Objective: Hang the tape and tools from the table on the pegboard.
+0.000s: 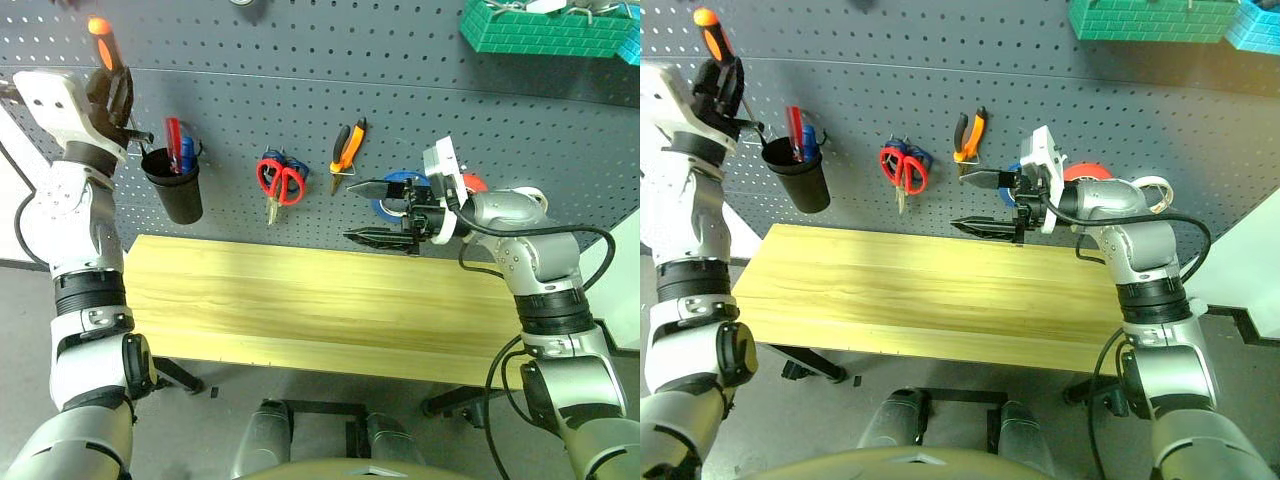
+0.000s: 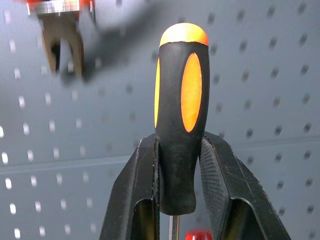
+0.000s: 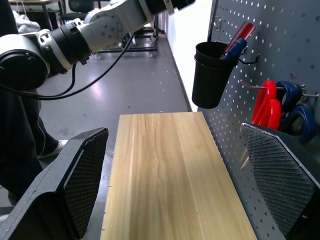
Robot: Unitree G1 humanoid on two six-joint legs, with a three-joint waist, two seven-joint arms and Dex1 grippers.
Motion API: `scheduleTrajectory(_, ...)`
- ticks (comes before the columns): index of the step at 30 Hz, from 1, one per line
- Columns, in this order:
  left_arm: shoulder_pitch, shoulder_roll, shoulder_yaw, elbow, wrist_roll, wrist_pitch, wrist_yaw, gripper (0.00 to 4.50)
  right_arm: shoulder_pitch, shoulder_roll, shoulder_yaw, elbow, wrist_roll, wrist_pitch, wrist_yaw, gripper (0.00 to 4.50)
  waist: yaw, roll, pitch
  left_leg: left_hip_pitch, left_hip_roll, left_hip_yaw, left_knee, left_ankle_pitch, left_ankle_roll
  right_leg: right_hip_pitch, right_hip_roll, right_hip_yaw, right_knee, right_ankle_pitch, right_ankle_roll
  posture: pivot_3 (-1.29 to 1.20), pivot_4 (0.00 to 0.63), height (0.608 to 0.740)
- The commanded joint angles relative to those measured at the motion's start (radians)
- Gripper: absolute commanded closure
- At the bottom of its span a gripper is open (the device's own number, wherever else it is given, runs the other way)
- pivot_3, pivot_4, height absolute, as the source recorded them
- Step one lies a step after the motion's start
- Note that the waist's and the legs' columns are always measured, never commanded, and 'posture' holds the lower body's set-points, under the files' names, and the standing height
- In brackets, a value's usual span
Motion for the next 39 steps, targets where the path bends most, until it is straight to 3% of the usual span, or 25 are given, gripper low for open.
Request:
scheduleTrajectory(1,-0.019,-0.011,-0.013,0.053,0.018,-0.019,0.016,3.74,0.008,-0.022,-0.015,-0.053,-0.001,-0.006,-0.010,0.00,0.000,0.000,0.000,0.000,0.000,0.000,0.000,0.000,0.000,0.000,0.000,0.000,0.000,0.000,0.000,0.22,0.068,0.740)
scheduleTrajectory(9,0.006,-0.063,-0.002,0.138,-0.011,-0.037,-0.031,3.74,0.019,-0.039,-0.019,-0.080,-0.001,0.001,-0.028,0.00,-0.003,0.000,0.000,0.000,0.000,0.000,0.001,0.000,0.000,0.000,0.000,0.000,0.000,0.000,0.000,0.20,0.070,0.740)
scheduleTrajectory(10,0.011,-0.062,-0.003,0.135,-0.003,-0.041,-0.022,3.01,0.021,-0.041,-0.020,-0.082,-0.001,0.002,-0.029,0.00,-0.003,0.000,0.000,0.000,0.000,0.000,0.001,0.000,0.000,0.000,0.000,0.000,0.000,0.000,0.000,0.20,0.070,0.740)
scheduleTrajectory(17,0.114,-0.055,-0.010,-0.093,-0.051,0.026,-0.078,0.84,0.031,-0.054,-0.037,-0.110,0.021,0.026,-0.044,0.00,-0.005,0.000,0.000,0.000,0.000,0.000,0.001,0.000,0.000,0.000,0.000,0.000,0.000,0.000,0.000,0.18,0.076,0.740)
scheduleTrajectory(21,0.237,-0.025,-0.005,-0.315,-0.062,0.091,-0.086,0.84,0.054,-0.077,-0.051,-0.133,0.034,0.049,-0.054,0.00,-0.011,0.000,0.000,0.000,0.000,0.000,0.001,0.000,0.000,0.000,0.000,0.000,0.000,0.000,0.000,0.17,0.087,0.740)
scheduleTrajectory(28,0.553,0.088,0.067,-0.665,-0.321,0.323,-0.309,0.84,0.164,-0.131,-0.078,-0.184,0.074,0.105,-0.054,0.00,-0.059,0.000,0.000,0.001,0.001,0.000,0.001,0.000,0.000,0.000,-0.002,0.001,0.000,-0.001,-0.001,0.13,0.109,0.740)
scheduleTrajectory(33,0.777,0.200,0.035,-0.690,-0.350,0.338,-0.591,0.84,0.250,-0.131,-0.071,-0.174,0.055,0.093,-0.070,0.00,-0.106,0.003,0.002,0.003,0.001,0.001,0.000,0.000,0.000,0.000,-0.002,0.002,0.000,-0.001,-0.002,0.12,0.116,0.740)
scheduleTrajectory(39,0.815,0.232,-0.023,-0.544,-0.299,0.239,-0.811,0.84,0.313,-0.124,-0.024,-0.130,-0.016,0.019,-0.071,0.00,-0.114,0.005,0.003,0.003,0.001,0.001,0.000,-0.002,-0.003,-0.001,-0.002,0.001,-0.002,-0.002,0.000,0.15,0.124,0.740)
